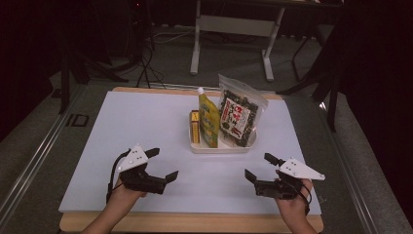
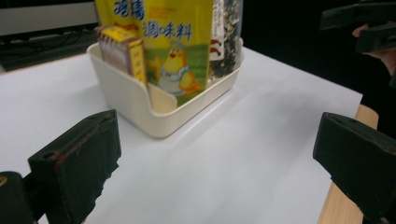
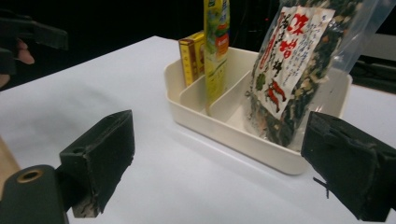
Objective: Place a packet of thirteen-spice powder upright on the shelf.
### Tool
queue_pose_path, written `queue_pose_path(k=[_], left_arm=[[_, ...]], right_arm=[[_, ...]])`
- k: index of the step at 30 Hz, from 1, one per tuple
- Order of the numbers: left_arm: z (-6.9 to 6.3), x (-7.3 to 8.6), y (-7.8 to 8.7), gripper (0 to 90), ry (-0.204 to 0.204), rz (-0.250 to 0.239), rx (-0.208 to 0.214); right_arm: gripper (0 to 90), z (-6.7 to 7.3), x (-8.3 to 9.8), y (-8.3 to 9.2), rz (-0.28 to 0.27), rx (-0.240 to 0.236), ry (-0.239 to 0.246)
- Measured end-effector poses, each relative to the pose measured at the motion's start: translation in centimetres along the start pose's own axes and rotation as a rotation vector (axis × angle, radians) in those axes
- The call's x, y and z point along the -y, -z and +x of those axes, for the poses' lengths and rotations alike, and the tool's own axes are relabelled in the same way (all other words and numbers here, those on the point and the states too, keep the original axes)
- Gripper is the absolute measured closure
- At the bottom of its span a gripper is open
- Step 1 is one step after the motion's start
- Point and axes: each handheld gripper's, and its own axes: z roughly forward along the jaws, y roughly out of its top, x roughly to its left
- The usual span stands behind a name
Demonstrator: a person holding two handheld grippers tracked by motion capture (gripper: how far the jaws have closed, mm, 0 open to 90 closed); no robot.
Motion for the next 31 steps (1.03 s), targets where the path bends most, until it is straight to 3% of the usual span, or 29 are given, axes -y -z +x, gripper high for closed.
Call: queue_pose_path(k=[5,6,15,24,31], left_arm=[[0.2,0.7,0.3,1.0,0.006,0.003,0.002],[0.4,1.6,0.7,1.0,-0.004,0.014,-0.004],[1.2,3.2,1.6,1.1,0.007,0.011,-0.027],[1.8,5.0,1.8,1.0,-0.01,0.022,-0.045],[2.2,5.4,1.9,1.0,-0.009,0.022,-0.056]], right_arm=[[9.4,0.0,0.2,0.1,0.007,-0.012,-0.007],[9.5,0.1,0.3,0.1,0.013,-0.007,0.007],[9.5,0.6,0.7,-0.4,0.037,-0.011,0.066],[9.5,0.4,1.2,-0.8,0.056,-0.032,0.069],[9.5,0.3,1.3,-0.8,0.059,-0.026,0.072]])
